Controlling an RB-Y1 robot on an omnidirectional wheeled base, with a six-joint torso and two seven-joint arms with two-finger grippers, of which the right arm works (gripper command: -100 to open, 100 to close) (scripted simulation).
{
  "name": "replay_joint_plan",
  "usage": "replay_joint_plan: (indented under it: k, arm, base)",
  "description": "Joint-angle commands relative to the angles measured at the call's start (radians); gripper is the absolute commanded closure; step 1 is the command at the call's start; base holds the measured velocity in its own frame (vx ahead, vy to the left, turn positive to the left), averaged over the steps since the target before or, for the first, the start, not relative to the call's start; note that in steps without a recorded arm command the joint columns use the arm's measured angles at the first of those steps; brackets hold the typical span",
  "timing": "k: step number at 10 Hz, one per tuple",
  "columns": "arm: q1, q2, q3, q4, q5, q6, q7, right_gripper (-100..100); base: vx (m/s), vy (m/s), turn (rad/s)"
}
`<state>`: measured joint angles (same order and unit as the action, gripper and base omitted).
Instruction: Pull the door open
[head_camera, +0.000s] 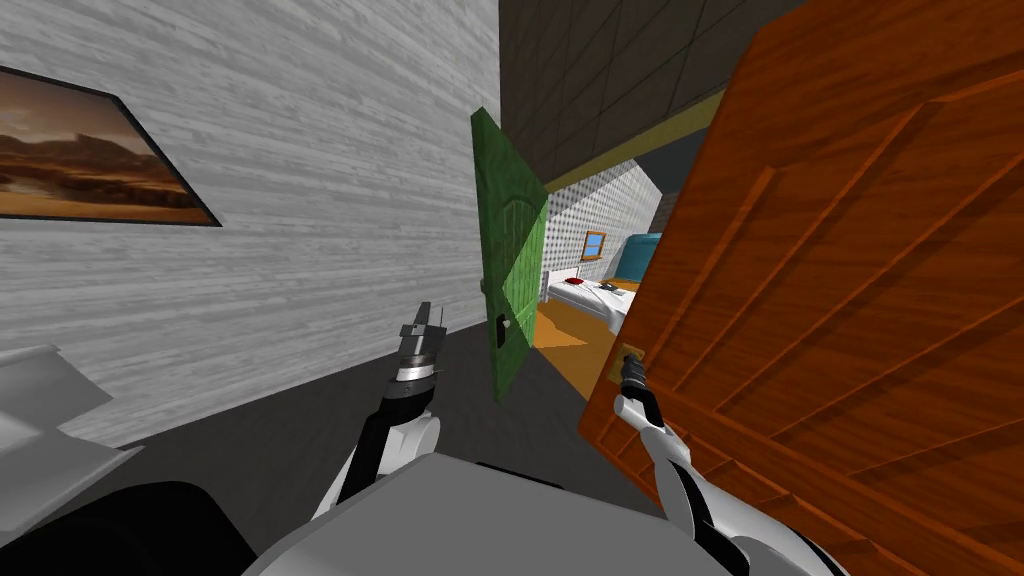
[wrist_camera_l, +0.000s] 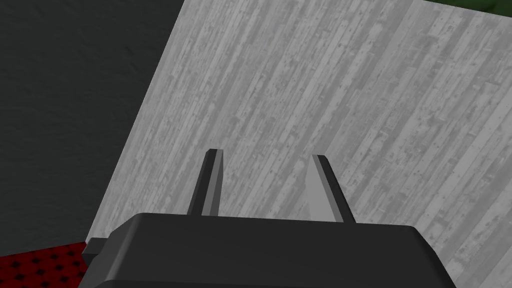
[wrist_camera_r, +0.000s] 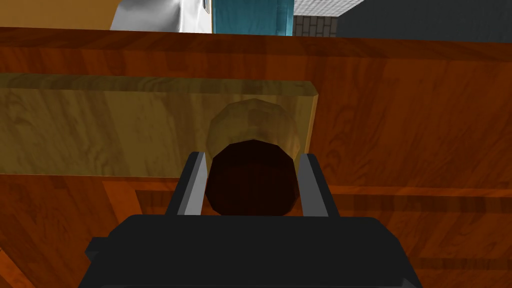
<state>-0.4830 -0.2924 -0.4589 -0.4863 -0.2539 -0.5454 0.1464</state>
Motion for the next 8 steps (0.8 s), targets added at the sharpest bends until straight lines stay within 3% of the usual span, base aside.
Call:
replay_joint_plan:
  k: [1,2,5,8]
  arm:
    - [-0.014,-0.003,0.008,0.031,0.004,-0.012,-0.007,100]
    - [-0.018,0.006,0.029,0.027,0.014,-0.008,-0.018,100]
    - [-0.014,0.011,0.039,0.007,0.019,0.002,-0.023,100]
    - [-0.012,0.024,0.069,0.0,0.033,0.009,-0.042,100]
  base:
    - [-0.154,-0.007,0.022]
    - [-0.164,-0.01,0.028]
    - [-0.187,-0.013,0.04]
    - [-0.173,-0.035,0.062]
